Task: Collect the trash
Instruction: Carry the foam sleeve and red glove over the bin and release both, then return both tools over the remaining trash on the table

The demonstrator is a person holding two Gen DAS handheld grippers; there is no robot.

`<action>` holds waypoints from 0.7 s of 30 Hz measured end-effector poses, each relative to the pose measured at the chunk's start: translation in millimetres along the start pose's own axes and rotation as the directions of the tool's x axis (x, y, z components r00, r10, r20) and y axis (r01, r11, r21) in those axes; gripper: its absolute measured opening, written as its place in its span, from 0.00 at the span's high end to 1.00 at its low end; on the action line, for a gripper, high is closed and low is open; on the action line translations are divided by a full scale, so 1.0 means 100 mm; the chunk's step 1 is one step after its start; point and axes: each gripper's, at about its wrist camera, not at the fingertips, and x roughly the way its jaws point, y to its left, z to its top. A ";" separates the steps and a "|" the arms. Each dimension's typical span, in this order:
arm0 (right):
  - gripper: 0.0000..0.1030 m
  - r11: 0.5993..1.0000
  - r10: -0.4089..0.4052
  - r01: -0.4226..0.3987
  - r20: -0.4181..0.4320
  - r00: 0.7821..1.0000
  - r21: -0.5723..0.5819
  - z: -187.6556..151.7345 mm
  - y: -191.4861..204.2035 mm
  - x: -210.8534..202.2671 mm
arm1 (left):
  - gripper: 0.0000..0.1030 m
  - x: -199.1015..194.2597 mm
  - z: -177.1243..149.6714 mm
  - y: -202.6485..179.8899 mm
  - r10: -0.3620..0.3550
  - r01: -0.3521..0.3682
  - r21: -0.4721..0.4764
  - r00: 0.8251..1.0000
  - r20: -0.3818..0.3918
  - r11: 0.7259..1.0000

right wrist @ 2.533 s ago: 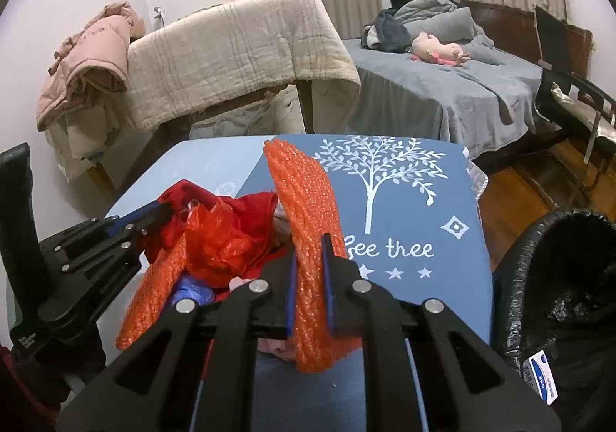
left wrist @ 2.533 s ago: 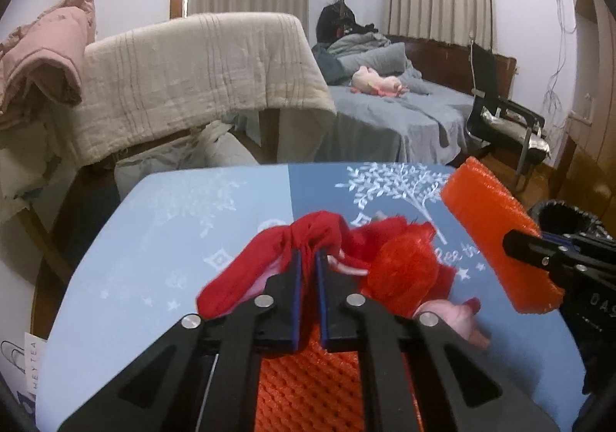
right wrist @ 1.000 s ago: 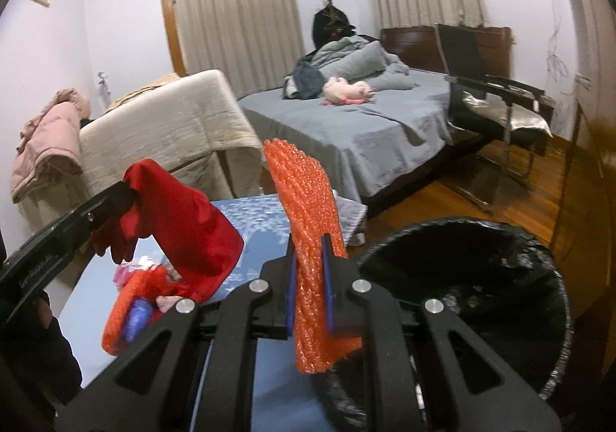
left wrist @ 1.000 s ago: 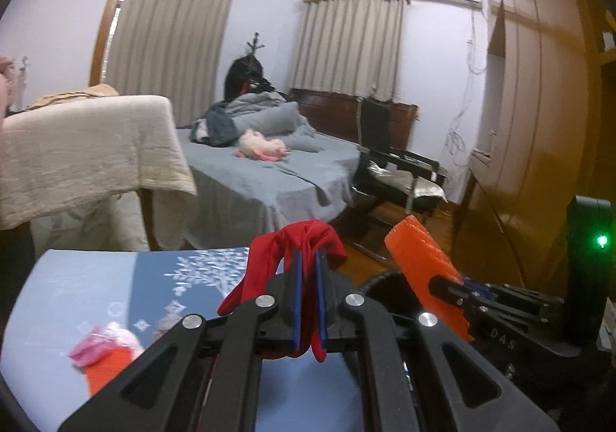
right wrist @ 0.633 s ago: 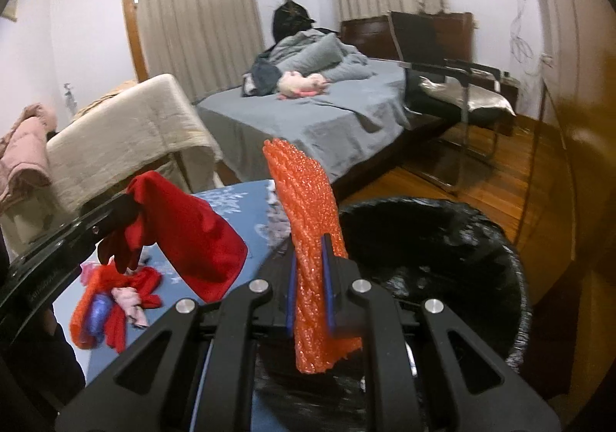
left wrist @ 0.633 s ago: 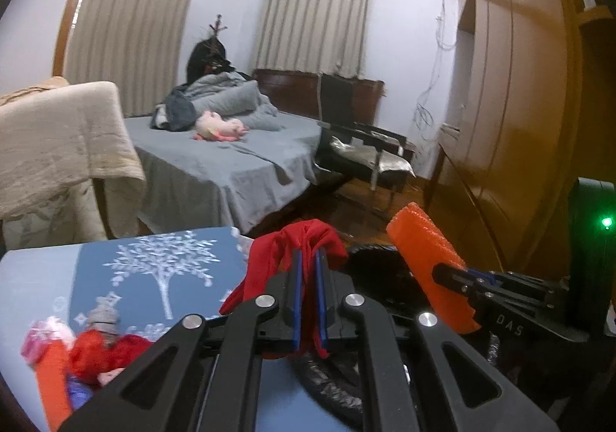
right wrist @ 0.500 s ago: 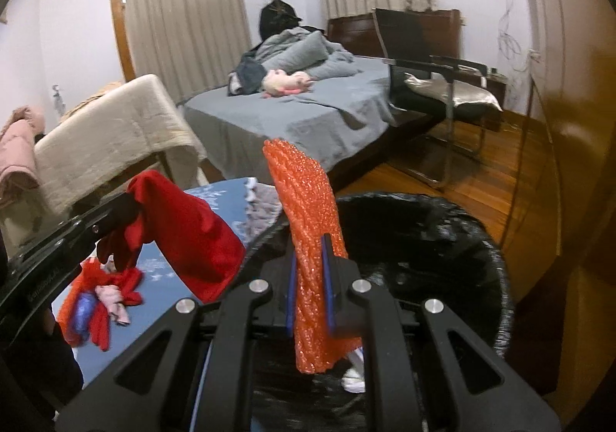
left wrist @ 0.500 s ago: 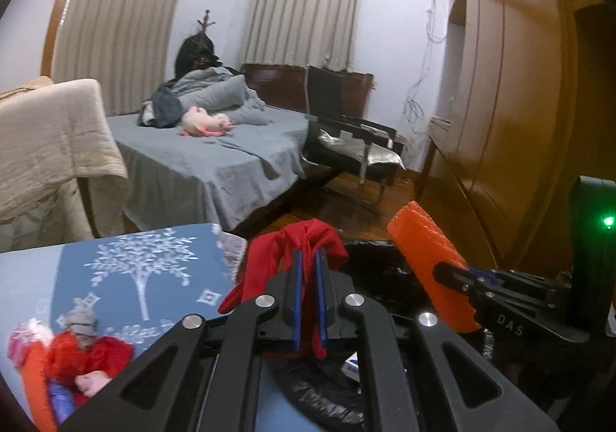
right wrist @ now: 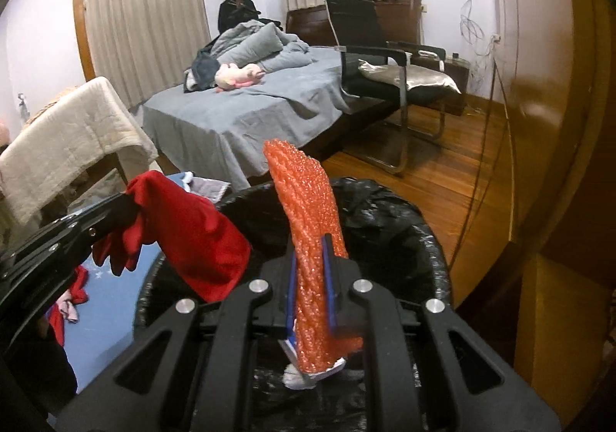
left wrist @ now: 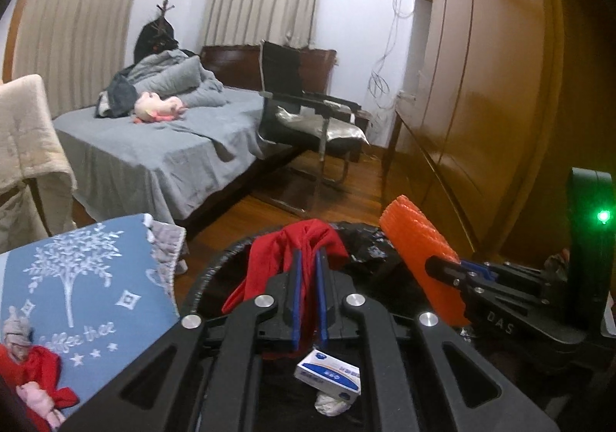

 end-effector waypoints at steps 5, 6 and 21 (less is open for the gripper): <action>0.65 0.999 -0.030 0.030 -0.004 1.000 0.013 -0.03 -0.09 0.03 | 0.57 0.05 -0.02 0.01 -0.018 0.018 -0.017 1.000 -0.017 1.000; 0.61 0.999 -0.034 0.035 -0.001 0.999 0.016 -0.04 -0.10 0.03 | 0.54 0.05 -0.04 0.04 -0.009 0.009 -0.018 1.000 -0.020 1.000; 0.05 0.999 -0.031 0.033 0.078 0.996 -0.021 -0.01 0.27 -0.16 | 0.12 -0.55 -0.11 0.59 0.218 -0.216 -0.061 0.975 0.031 0.975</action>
